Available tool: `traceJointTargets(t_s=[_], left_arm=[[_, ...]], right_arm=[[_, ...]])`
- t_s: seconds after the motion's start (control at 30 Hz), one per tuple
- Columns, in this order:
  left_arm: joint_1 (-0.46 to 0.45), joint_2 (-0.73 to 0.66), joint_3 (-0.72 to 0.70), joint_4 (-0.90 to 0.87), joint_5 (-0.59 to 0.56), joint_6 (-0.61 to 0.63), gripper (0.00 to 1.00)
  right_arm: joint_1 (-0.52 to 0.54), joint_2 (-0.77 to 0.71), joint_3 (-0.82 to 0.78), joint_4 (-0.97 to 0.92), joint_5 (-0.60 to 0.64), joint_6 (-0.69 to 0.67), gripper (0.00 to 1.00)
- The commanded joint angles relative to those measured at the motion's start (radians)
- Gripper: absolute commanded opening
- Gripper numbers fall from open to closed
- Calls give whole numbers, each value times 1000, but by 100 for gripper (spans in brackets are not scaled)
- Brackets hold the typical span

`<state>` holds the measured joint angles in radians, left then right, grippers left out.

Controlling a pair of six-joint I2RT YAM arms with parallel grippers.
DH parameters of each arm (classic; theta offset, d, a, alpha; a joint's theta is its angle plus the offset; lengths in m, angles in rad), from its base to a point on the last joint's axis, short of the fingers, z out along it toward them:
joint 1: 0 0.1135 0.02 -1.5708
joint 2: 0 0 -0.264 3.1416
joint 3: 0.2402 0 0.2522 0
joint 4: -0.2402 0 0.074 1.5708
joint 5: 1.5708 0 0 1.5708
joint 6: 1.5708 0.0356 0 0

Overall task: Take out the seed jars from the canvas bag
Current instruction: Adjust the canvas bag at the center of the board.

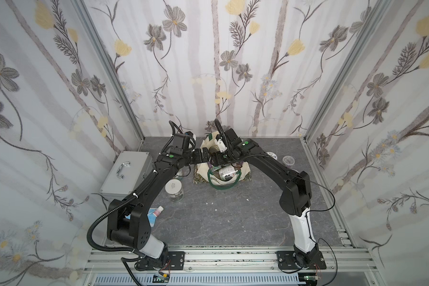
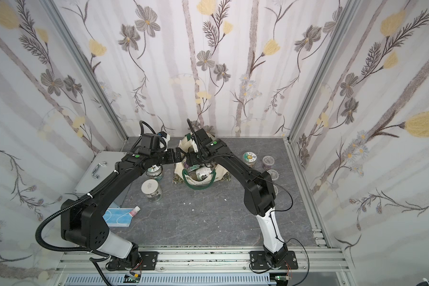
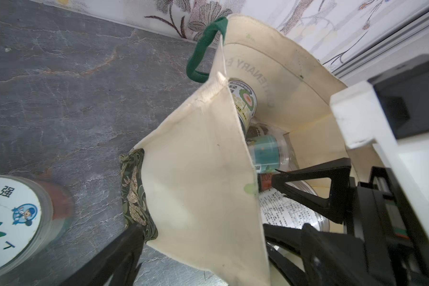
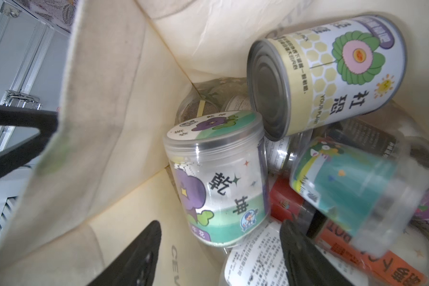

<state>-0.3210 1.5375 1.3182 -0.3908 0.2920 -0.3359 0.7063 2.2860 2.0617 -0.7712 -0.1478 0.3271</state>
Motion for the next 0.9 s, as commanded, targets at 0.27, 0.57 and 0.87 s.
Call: traceJointTargets(t_s=[0.27, 0.57, 0.87], left_arm=[[0, -7, 7, 1, 15, 14, 100], [-11, 3, 13, -13, -5, 18, 100], [-38, 20, 24, -28, -5, 31, 100]], right_arm=[[-27, -78, -23, 45, 214, 14, 78], [-82, -15, 10, 51, 281, 53, 77], [-88, 86, 43, 20, 265, 71, 66]])
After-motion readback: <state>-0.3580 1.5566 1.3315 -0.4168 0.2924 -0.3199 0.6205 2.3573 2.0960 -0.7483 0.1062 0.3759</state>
